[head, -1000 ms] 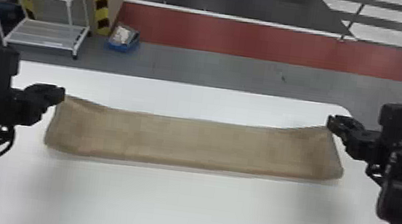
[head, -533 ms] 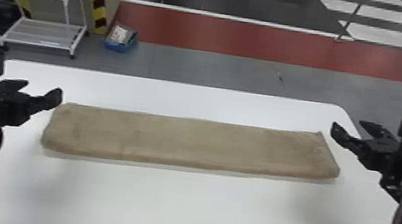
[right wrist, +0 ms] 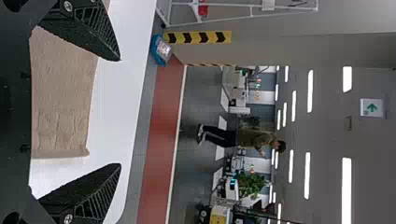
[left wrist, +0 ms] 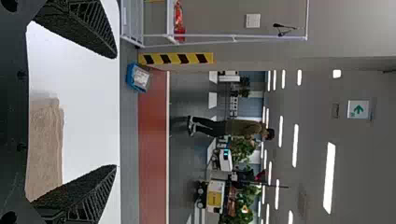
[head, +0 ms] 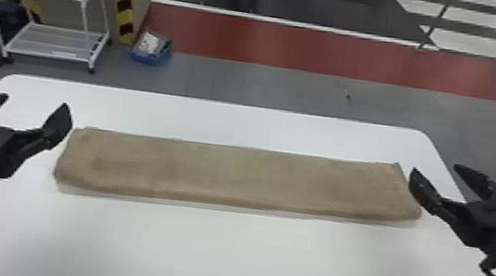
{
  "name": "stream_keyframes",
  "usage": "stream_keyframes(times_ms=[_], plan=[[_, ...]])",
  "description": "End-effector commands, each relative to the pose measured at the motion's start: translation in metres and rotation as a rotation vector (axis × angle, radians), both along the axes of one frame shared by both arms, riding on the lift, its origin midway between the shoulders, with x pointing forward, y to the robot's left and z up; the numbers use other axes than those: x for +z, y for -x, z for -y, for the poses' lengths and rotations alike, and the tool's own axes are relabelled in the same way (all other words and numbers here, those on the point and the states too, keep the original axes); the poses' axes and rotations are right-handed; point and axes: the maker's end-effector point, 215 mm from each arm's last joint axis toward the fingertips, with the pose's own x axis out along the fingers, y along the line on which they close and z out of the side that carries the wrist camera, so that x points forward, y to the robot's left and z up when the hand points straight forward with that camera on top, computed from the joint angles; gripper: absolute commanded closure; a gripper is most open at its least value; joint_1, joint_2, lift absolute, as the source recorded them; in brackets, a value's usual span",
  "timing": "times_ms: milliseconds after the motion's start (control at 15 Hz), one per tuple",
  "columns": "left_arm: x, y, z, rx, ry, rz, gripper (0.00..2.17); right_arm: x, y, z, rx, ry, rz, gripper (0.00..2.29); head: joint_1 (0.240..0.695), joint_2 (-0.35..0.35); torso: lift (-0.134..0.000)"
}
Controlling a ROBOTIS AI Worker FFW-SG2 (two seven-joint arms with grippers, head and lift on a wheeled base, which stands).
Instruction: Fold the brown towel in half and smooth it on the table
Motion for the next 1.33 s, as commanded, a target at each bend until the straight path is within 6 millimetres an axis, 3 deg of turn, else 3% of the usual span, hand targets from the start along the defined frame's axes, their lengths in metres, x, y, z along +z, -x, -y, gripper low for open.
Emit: stream_keyframes(times_ms=[0,200,400,533,733,1067,1267], plan=[[0.002,0.018,0.034,-0.025,-0.009,0.041,0.05,0.008,0.025,-0.057,0.069,-0.049,0.066,0.08,0.695,-0.112,-0.12],[-0.009,0.03,0.074,-0.043,-0.033,0.058,0.04,0.0,0.044,-0.117,0.112,-0.061,0.06,0.08,0.695,-0.081,-0.12],[-0.011,0.041,0.106,-0.035,-0.064,0.108,0.04,0.022,0.063,-0.169,0.117,-0.044,0.191,0.08,0.695,-0.065,-0.12],[-0.017,0.048,0.124,-0.039,-0.061,0.113,0.04,0.022,0.071,-0.188,0.106,-0.058,0.218,0.09,0.695,-0.047,-0.12],[-0.029,0.056,0.138,-0.052,-0.051,0.114,0.05,0.012,0.079,-0.191,0.056,-0.103,0.193,0.09,0.695,-0.048,-0.12],[-0.032,0.063,0.108,0.009,-0.066,0.108,0.05,-0.003,0.08,-0.165,-0.059,-0.144,0.108,0.09,0.695,-0.063,-0.12],[-0.029,0.069,0.104,0.017,-0.064,0.108,0.05,-0.001,0.081,-0.174,-0.05,-0.138,0.091,0.18,0.695,-0.054,-0.12]])
